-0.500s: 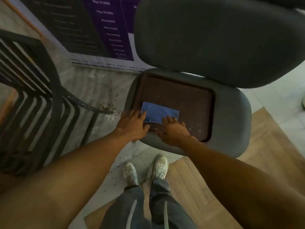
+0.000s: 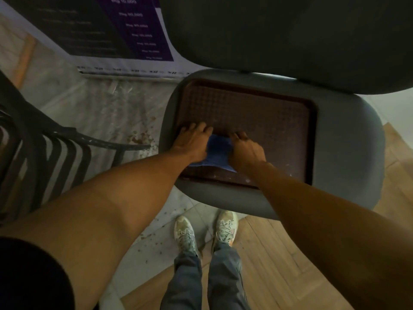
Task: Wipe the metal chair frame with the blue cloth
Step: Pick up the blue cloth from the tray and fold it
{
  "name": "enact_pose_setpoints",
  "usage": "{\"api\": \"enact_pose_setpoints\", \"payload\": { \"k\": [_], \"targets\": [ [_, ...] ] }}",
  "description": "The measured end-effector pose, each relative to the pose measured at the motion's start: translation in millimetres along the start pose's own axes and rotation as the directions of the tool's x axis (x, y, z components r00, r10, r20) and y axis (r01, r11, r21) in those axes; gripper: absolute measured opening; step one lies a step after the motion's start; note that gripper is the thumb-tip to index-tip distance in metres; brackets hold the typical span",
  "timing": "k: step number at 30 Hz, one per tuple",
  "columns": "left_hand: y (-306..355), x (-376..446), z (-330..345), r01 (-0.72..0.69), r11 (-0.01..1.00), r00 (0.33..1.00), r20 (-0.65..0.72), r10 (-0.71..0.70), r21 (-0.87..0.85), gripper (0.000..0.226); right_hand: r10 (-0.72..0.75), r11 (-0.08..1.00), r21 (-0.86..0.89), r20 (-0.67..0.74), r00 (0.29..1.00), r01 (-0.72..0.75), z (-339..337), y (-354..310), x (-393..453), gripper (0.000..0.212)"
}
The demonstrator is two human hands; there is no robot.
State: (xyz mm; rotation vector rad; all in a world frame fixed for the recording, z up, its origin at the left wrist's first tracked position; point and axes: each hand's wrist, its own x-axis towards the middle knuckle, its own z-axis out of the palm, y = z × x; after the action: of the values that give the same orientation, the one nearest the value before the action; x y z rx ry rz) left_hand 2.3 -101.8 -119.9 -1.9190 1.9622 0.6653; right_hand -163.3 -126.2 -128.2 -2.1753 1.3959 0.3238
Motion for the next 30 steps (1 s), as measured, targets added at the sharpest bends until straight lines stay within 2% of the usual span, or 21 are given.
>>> {"api": "enact_pose_setpoints", "payload": {
  "k": [3, 5, 8, 11, 14, 16, 19, 23, 25, 27, 29, 30],
  "targets": [
    [0, 0, -2, -0.010, 0.999, 0.997, -0.077, 0.013, 0.041, 0.044, -0.020, 1.000, -0.013, 0.003, 1.000, 0.020, 13, -2, 7, 0.067],
    [1, -3, -3, -0.026, 1.000, 0.994, -0.103, 0.024, -0.013, 0.031, -0.015, 1.000, 0.001, -0.013, 1.000, 0.015, 17, -2, 6, 0.059],
    [5, -13, -3, -0.067, 0.957, 0.992, -0.119, 0.034, -0.282, 0.018, 0.021, 0.999, 0.045, -0.046, 0.999, -0.019, 20, -1, -1, 0.039],
    [14, -30, 2, -0.075, 0.836, 0.994, -0.111, 0.017, -0.543, 0.024, 0.072, 0.992, 0.113, -0.166, 0.983, -0.054, 21, -5, -13, 0.031],
    [17, -43, 12, -0.104, 0.720, 0.974, -0.217, -0.067, -0.686, 0.033, 0.103, 0.982, 0.179, -0.190, 0.976, -0.068, 22, -12, -21, 0.029],
    [16, -48, 15, -0.084, 0.609, 0.955, -0.238, -0.176, -0.789, 0.025, 0.094, 0.969, 0.246, -0.231, 0.968, -0.036, 24, -17, -26, 0.027],
    [13, -55, 17, -0.005, 0.377, 0.933, -0.139, -0.331, -0.926, 0.030, 0.060, 0.928, 0.370, -0.282, 0.957, 0.051, 25, -26, -34, 0.024],
    [8, -73, 15, 0.066, 0.058, 0.888, 0.032, -0.458, -0.996, 0.019, -0.077, 0.879, 0.435, -0.277, 0.958, 0.196, 18, -44, -43, 0.049],
    [4, -84, 16, 0.104, -0.177, 0.886, 0.172, -0.432, -0.979, 0.021, -0.144, 0.854, 0.452, -0.270, 0.952, 0.258, 16, -57, -46, 0.057],
    [2, -94, 17, 0.146, -0.371, 0.917, 0.267, -0.297, -0.917, 0.032, -0.198, 0.830, 0.457, -0.292, 0.936, 0.318, 14, -70, -47, 0.056],
    [-5, -105, 17, 0.121, -0.433, 0.928, 0.257, -0.270, -0.893, 0.039, -0.258, 0.799, 0.461, -0.317, 0.913, 0.386, 13, -87, -49, 0.047],
    [-10, -111, 16, 0.077, -0.410, 0.920, 0.223, -0.323, -0.909, 0.036, -0.277, 0.782, 0.466, -0.335, 0.901, 0.413, 13, -97, -49, 0.041]
  ]
}}
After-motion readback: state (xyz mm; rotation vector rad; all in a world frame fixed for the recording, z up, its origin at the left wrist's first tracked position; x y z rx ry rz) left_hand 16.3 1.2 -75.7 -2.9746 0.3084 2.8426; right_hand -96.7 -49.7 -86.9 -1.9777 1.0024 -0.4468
